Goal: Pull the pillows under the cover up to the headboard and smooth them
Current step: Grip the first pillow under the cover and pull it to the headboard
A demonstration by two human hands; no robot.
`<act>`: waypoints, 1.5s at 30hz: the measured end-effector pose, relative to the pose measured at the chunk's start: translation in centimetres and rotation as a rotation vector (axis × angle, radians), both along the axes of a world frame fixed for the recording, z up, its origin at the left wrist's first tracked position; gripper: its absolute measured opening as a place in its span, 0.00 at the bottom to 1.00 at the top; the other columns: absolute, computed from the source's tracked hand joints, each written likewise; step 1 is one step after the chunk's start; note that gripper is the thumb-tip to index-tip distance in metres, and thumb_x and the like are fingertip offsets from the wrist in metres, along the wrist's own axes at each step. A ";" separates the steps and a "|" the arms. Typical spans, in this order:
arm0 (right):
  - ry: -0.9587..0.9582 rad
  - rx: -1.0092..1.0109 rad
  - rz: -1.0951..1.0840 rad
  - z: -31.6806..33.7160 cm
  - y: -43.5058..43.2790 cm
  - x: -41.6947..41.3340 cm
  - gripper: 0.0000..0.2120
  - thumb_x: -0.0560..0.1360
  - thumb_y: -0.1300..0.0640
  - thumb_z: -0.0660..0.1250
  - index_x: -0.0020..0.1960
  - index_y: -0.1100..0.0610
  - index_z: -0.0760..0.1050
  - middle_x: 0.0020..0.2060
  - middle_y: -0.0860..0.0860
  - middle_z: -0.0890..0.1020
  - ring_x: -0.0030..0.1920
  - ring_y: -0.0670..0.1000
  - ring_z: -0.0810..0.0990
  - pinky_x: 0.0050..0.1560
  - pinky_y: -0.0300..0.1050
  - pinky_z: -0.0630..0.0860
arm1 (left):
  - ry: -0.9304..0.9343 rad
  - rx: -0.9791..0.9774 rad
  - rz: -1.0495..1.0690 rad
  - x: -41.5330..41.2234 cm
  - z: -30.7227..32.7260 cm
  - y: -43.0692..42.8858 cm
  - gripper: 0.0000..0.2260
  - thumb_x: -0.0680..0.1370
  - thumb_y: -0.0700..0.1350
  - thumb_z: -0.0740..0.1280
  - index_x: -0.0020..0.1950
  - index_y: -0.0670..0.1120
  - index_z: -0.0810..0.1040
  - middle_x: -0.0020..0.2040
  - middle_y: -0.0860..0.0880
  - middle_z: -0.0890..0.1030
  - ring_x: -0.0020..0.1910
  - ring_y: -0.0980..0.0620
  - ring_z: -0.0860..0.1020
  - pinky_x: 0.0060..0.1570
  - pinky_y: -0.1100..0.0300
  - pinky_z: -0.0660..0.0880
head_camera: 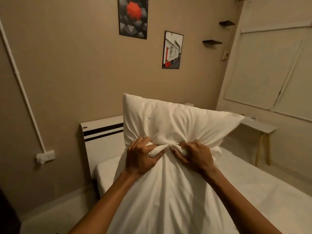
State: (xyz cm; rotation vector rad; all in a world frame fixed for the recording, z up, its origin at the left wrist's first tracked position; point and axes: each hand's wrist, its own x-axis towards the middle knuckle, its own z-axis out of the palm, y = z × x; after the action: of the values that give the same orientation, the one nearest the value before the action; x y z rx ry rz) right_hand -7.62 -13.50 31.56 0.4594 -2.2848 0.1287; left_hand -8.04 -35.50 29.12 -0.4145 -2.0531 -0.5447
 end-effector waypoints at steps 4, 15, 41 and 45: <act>-0.023 -0.020 -0.014 -1.9 -6.5 -3.8 0.27 0.77 0.31 0.56 0.38 0.51 0.77 0.28 0.52 0.81 0.29 0.56 0.80 0.26 0.47 0.73 | -0.038 -0.015 0.014 -3.9 -1.6 -6.5 0.17 0.75 0.65 0.69 0.38 0.53 0.85 0.36 0.51 0.74 0.39 0.46 0.75 0.40 0.53 0.72; -0.039 -0.072 -0.061 -7.4 -19.6 -11.7 0.20 0.74 0.33 0.65 0.45 0.51 0.78 0.34 0.50 0.81 0.34 0.55 0.82 0.29 0.46 0.75 | -0.148 -0.069 -0.003 -12.5 -5.8 -19.3 0.20 0.76 0.67 0.67 0.37 0.53 0.83 0.37 0.51 0.74 0.41 0.46 0.75 0.40 0.53 0.71; -0.265 -0.136 -0.298 -17.3 -28.4 -39.8 0.23 0.75 0.31 0.62 0.49 0.51 0.77 0.40 0.52 0.79 0.39 0.57 0.81 0.33 0.49 0.77 | -0.442 -0.141 -0.251 -43.6 -12.9 -27.2 0.11 0.74 0.64 0.70 0.50 0.60 0.84 0.40 0.53 0.75 0.42 0.47 0.76 0.42 0.53 0.72; -0.300 -0.153 -0.400 -18.7 -28.9 -42.3 0.23 0.75 0.31 0.61 0.49 0.51 0.77 0.39 0.52 0.80 0.39 0.57 0.81 0.33 0.49 0.77 | -0.455 -0.178 -0.373 -48.2 -13.9 -27.3 0.11 0.73 0.62 0.72 0.51 0.60 0.82 0.40 0.52 0.75 0.41 0.47 0.76 0.41 0.53 0.73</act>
State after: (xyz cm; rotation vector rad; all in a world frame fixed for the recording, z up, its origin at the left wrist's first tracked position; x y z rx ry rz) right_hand -49.93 -42.44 12.86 -0.1086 -2.5870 0.1781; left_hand -56.26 -62.84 15.25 -0.8540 -2.4880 -0.7320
